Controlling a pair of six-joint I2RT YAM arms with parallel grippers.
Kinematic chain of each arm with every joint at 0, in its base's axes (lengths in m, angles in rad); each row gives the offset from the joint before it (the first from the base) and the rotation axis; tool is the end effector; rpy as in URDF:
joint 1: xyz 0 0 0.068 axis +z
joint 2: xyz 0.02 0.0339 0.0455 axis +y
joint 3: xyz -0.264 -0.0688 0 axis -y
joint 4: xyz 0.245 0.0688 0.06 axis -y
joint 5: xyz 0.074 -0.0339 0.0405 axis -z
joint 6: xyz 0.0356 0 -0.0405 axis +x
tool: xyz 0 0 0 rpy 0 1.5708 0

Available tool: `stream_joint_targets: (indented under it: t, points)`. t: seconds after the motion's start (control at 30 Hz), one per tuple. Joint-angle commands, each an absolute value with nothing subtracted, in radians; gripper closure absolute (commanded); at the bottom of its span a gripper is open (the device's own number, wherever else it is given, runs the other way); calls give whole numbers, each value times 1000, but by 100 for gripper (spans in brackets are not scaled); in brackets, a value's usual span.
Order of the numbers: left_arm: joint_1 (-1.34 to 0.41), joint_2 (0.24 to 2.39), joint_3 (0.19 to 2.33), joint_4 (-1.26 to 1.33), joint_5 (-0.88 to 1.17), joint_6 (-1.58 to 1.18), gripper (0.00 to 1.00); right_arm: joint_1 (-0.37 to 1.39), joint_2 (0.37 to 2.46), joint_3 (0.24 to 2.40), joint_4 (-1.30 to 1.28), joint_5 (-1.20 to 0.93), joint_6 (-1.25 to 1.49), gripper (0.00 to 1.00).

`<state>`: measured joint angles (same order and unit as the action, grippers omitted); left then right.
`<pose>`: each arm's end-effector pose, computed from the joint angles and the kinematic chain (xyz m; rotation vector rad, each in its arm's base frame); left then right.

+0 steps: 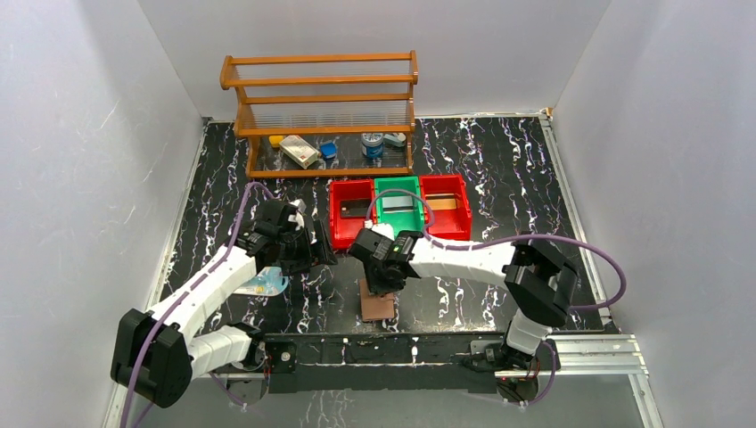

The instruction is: Take the credit cards out of the card holder

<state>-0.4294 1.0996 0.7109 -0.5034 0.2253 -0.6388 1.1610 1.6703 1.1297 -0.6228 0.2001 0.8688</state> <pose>0.1948 -0.0979 0.2268 -0.1670 2.5735 -0.7140 0.1381 0.3001 0.2016 -0.3426 2.7187 0.3356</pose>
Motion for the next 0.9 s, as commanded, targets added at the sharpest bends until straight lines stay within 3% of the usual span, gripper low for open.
stream_joint_targets:
  t: [0.0,0.27,0.5,0.67,0.87]
  points:
    - [-431,1109,712,-501,264,-632,21,1171,1696,1130,-615,185,914,57]
    - [-435,1207,711,-472,413,-578,34,1173,1735,1092,-648,228,969,61]
    - [-503,1261,725,-446,420,-579,35,1172,1690,1013,-576,230,999,73]
    - [-574,1346,739,-433,370,-586,44,1164,1639,940,-451,196,993,79]
    - [-625,1362,742,-398,360,-612,42,1109,1556,829,-311,97,992,81]
